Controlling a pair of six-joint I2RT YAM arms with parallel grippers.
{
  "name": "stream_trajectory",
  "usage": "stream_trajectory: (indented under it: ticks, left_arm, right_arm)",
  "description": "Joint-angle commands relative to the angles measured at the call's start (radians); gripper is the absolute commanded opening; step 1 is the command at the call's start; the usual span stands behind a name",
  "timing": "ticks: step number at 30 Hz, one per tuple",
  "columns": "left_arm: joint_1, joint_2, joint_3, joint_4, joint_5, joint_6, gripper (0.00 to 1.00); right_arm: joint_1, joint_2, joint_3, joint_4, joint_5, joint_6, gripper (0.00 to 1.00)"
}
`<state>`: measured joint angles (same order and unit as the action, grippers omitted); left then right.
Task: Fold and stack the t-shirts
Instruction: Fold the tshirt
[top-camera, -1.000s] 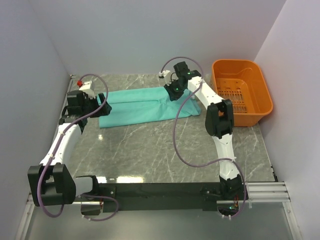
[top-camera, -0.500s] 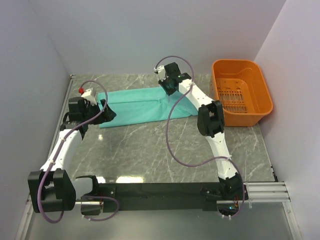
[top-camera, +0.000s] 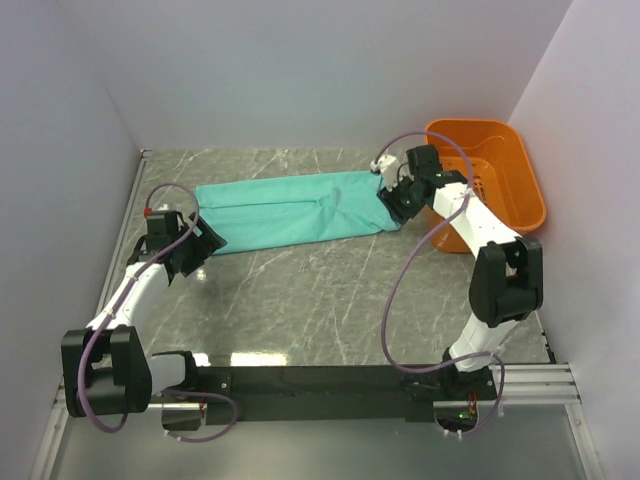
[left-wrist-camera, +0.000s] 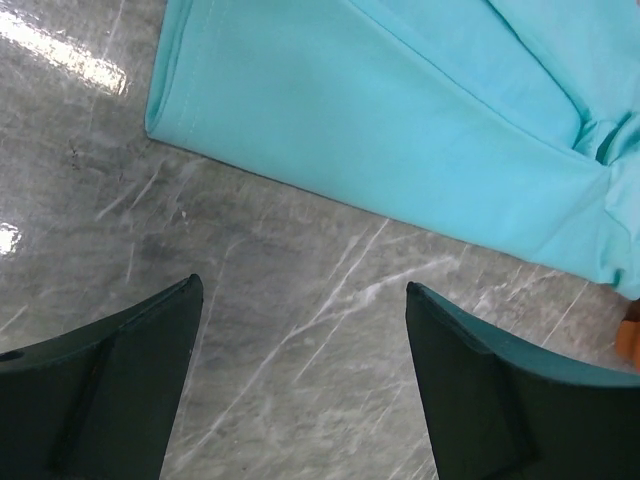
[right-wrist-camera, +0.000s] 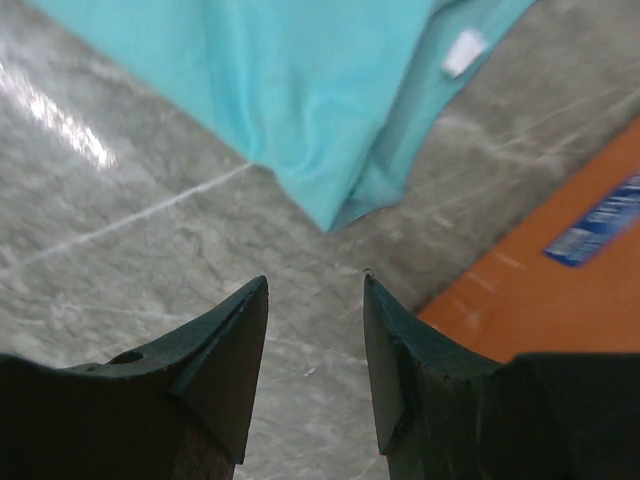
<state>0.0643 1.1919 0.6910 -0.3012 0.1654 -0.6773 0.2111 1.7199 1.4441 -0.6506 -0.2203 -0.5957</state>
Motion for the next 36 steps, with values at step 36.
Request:
stream_trajectory:
  ticks: [36]
  left_arm:
    - [0.002,0.314,0.116,0.099,-0.136,-0.166,0.85]
  right_arm:
    - [0.005,0.311,0.140,-0.060,0.038,-0.085,0.41]
